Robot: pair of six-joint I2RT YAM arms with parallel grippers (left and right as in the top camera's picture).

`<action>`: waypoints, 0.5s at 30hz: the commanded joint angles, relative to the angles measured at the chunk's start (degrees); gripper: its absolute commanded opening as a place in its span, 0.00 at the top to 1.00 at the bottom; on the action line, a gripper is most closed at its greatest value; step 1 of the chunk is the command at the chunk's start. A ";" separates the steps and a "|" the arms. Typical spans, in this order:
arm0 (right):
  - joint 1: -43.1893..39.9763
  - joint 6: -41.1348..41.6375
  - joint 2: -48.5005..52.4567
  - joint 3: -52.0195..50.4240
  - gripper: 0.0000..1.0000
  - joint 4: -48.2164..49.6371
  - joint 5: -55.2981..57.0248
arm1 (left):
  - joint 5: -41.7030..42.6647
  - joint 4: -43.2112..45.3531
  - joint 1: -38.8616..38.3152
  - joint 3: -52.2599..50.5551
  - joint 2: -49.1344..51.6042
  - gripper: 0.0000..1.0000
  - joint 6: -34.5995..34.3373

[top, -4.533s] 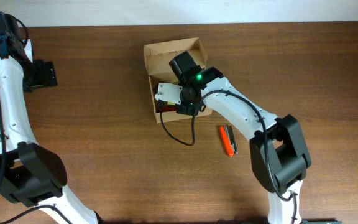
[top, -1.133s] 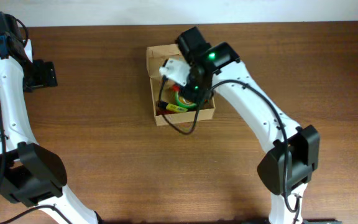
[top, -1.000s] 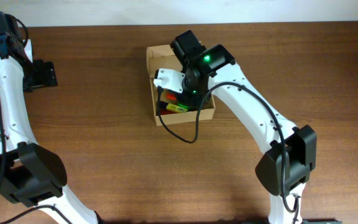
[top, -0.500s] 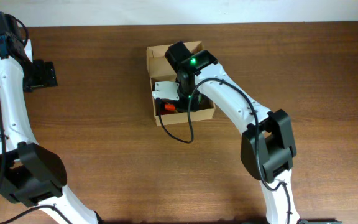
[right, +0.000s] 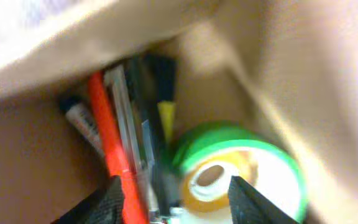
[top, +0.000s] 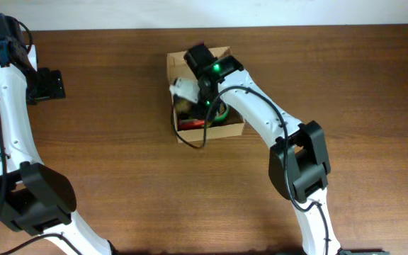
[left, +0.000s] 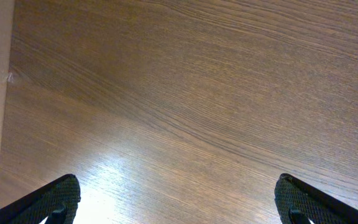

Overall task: Pack container
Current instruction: 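Lower the orange-red marker into the box and withdraw the right gripper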

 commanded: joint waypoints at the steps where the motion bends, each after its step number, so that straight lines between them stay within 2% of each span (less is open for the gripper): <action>1: -0.44 6.78 0.26 6.73 0.40 -2.12 2.51 | 0.15 -0.02 0.15 -0.28 0.50 0.00 -0.55; 2: -0.44 7.10 0.26 10.21 0.38 -4.26 2.58 | 0.15 -0.02 0.15 -0.28 0.50 0.00 -0.57; 5: -0.44 11.82 0.26 17.90 0.25 -7.19 5.86 | 0.15 -0.02 0.15 -0.28 0.50 0.00 -0.57; 8: -0.48 19.39 0.11 25.79 0.28 -10.88 12.94 | 0.15 -0.02 0.15 -0.28 0.50 0.00 -0.57; 11: -1.36 23.21 -2.05 29.05 0.55 -12.50 15.06 | 0.15 -0.02 0.15 -0.28 0.50 0.00 -0.57; 13: -4.39 27.87 -5.25 29.05 0.82 -12.52 15.02 | 0.15 -0.02 0.15 -0.28 0.50 0.00 -0.55; 14: -6.54 29.64 -6.95 29.03 0.90 -12.55 14.99 | 0.15 -0.02 0.15 -0.28 0.50 0.00 -0.57; 15: -8.74 30.64 -8.52 29.03 0.92 -12.70 14.82 | 0.15 -0.02 0.15 -0.28 0.50 0.00 -0.57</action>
